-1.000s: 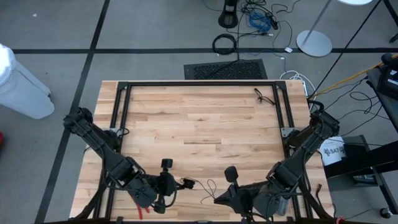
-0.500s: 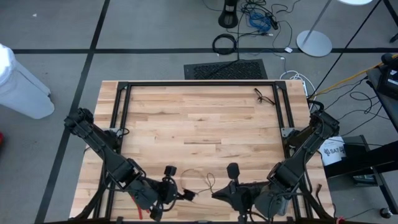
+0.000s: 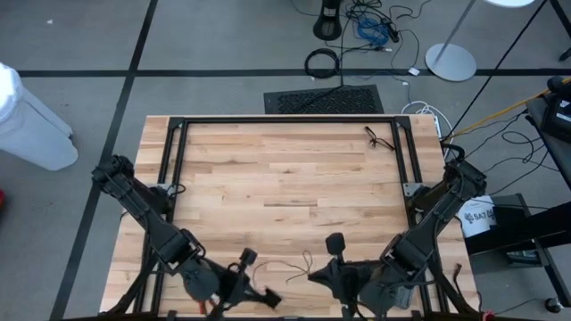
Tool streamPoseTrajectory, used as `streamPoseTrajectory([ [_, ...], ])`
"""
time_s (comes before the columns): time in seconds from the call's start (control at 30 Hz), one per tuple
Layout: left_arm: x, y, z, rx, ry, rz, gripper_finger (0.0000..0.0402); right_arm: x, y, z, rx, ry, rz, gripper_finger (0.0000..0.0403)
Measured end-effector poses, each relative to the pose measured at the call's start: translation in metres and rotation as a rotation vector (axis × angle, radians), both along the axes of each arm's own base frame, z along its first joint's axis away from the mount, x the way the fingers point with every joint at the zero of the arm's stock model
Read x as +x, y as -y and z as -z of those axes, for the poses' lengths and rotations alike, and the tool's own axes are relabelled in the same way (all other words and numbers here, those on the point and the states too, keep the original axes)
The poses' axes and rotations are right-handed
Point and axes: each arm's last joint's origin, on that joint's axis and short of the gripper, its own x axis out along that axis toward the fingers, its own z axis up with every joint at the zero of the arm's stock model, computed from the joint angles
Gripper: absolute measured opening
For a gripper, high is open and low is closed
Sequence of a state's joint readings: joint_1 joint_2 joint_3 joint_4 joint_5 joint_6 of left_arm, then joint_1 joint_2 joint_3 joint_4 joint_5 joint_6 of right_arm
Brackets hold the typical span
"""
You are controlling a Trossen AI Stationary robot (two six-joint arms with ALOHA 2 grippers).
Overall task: Coil cords
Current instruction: Coil the black wire onto the black spool
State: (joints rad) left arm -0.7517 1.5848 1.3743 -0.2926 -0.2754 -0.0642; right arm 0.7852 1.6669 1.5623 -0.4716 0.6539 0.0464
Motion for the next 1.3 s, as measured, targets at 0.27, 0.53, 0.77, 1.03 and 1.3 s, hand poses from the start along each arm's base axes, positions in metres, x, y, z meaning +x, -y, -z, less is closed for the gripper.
streamPoseTrajectory([
  [0.27,-0.004,0.016,-0.018,0.059,0.245,0.146,0.0002,0.006,0.007,0.011,0.044,-0.09,0.032,0.0],
  [0.53,-0.007,0.022,-0.033,0.128,0.449,0.12,0.0002,0.014,0.0,0.026,0.091,-0.189,-0.082,0.0],
  [0.77,-0.014,0.018,-0.043,0.165,0.487,-0.056,0.0002,0.01,-0.007,0.028,0.138,-0.247,-0.184,0.0],
  [1.03,-0.018,0.018,-0.035,0.195,0.409,-0.116,0.0002,-0.012,-0.021,0.019,0.164,-0.252,-0.273,0.0],
  [1.3,-0.02,0.007,-0.034,0.2,0.342,-0.202,0.0002,-0.029,-0.034,0.015,0.198,-0.25,-0.31,0.0],
])
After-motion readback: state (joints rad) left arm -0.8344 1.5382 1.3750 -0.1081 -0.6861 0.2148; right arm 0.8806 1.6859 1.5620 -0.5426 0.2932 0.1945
